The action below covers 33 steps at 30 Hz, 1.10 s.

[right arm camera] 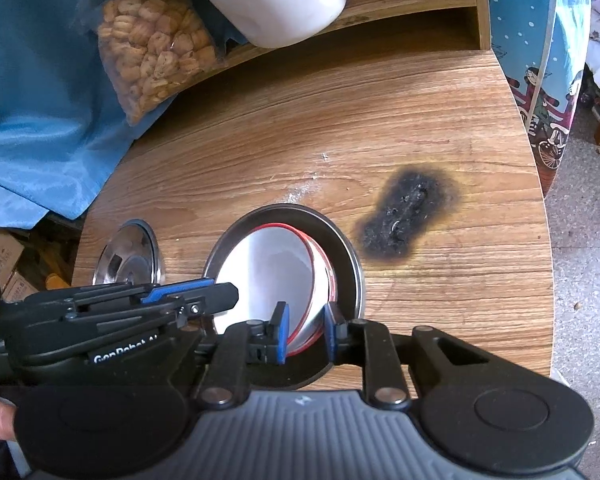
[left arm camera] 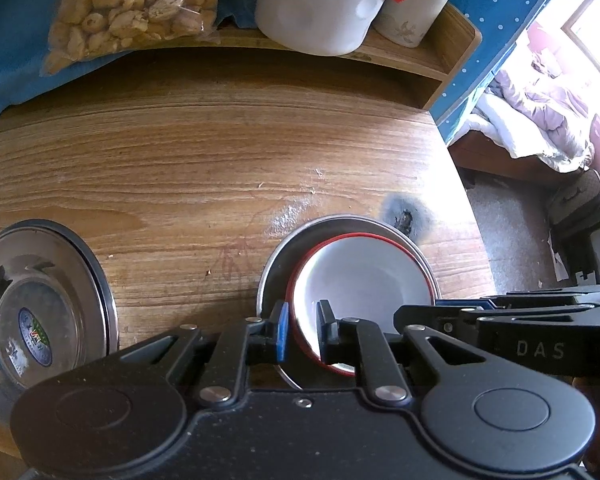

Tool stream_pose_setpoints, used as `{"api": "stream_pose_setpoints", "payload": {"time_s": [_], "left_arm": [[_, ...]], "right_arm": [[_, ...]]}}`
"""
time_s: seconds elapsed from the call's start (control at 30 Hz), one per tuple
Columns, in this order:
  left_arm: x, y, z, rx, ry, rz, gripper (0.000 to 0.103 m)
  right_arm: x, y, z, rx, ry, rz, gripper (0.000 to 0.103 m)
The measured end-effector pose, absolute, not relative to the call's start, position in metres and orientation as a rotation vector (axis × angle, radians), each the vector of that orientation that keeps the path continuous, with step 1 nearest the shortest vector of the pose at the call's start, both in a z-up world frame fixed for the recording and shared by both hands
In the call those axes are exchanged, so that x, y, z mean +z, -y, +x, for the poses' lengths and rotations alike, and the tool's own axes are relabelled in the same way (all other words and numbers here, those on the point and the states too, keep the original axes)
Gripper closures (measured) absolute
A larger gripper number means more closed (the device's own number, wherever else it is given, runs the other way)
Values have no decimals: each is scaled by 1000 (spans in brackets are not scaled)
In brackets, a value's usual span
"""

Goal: Organize plates and bowls
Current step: 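Open both grippers and withdraw them from the nested bowls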

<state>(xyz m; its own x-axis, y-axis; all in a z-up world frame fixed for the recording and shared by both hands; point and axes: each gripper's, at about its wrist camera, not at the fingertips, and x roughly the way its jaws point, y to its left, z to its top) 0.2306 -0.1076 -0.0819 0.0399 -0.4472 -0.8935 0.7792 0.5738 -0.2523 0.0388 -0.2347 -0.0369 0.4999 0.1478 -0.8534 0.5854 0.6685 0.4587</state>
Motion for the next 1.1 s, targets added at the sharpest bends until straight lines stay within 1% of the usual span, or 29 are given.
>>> {"api": "stream_pose_setpoints", "payload": {"time_s": [0.13, 0.2, 0.3, 0.37, 0.43, 0.5, 0.53, 0.57, 0.6, 0.63, 0.67, 0.7, 0.73, 0.77, 0.8, 0.87, 0.93, 1.1], "left_arm": [[-81, 107, 231, -965, -1199, 337, 88], [-80, 108, 232, -962, -1196, 334, 84], [-77, 107, 234, -959, -1192, 324, 83], [-75, 105, 236, -953, -1188, 313, 83], [-73, 102, 240, -946, -1187, 285, 80], [-70, 98, 245, -933, -1184, 251, 69], [-68, 95, 249, -921, -1179, 231, 66], [-66, 93, 251, -911, -1176, 216, 61], [-65, 91, 255, -897, -1172, 201, 52], [-64, 89, 258, -883, -1168, 190, 46], [-63, 87, 261, -868, -1164, 179, 34], [-62, 86, 264, -847, -1160, 168, 23], [-62, 85, 268, -824, -1157, 162, 17], [-62, 84, 271, -801, -1154, 161, 8], [-62, 83, 274, -779, -1152, 165, 2], [-65, 82, 280, -751, -1157, 181, 1], [-70, 83, 285, -735, -1179, 204, 1], [-72, 83, 287, -755, -1153, 245, 1]], "right_arm": [[-37, 235, 39, -305, -1038, 826, 81], [-37, 235, 38, -306, -1036, 829, 81], [-37, 236, 38, -307, -1033, 828, 81], [-35, 236, 38, -307, -1028, 823, 79], [-32, 235, 38, -308, -1018, 814, 78], [-28, 235, 36, -311, -1004, 803, 78], [-27, 235, 36, -314, -995, 797, 78], [-25, 235, 35, -319, -986, 793, 76], [-23, 236, 34, -324, -976, 790, 75], [-22, 237, 33, -331, -967, 790, 70], [-22, 238, 33, -339, -961, 791, 58], [-21, 239, 32, -349, -957, 793, 51], [-21, 240, 32, -361, -955, 792, 38], [-21, 240, 32, -376, -953, 788, 28], [-20, 240, 31, -395, -951, 781, 23], [-19, 241, 30, -435, -945, 765, 7], [-19, 244, 28, -478, -940, 754, 1], [-20, 251, 22, -562, -935, 737, 0]]}}
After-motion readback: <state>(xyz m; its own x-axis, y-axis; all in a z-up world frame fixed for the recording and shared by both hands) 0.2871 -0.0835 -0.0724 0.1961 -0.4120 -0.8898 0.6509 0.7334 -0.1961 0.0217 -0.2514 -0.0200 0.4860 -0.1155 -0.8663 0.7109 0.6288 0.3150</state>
